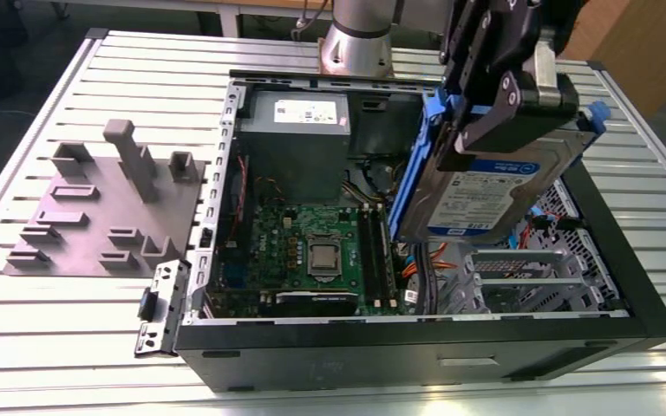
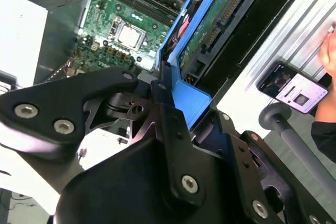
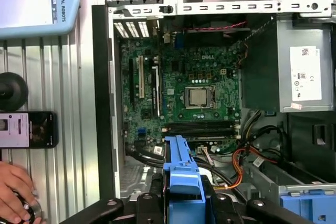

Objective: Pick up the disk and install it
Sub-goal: 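Pick up the disk, then insert the disk into the insertion slot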

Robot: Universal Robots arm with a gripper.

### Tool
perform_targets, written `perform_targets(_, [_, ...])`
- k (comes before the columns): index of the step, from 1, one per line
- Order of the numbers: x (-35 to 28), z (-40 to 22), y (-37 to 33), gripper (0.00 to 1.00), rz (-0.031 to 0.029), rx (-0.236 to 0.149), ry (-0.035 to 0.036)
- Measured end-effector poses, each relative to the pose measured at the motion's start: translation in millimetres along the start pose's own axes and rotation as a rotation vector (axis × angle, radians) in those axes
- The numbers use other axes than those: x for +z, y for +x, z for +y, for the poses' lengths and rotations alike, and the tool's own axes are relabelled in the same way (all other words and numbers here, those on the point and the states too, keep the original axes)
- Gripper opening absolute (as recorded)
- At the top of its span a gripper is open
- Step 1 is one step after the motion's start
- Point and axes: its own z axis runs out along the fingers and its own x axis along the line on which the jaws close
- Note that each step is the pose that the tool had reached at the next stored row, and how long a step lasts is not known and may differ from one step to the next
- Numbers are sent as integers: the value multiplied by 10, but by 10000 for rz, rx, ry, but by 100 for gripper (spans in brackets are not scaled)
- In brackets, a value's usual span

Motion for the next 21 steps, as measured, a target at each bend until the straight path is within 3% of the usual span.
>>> perform_targets(3, [5, -46, 28, 36, 1, 0, 0])
perform_targets(8, [22, -186, 31, 36, 1, 0, 0])
perform_targets(15, [64, -249, 91, 36, 24, 0, 20])
perform_targets(21, [102, -441, 87, 36, 25, 0, 20])
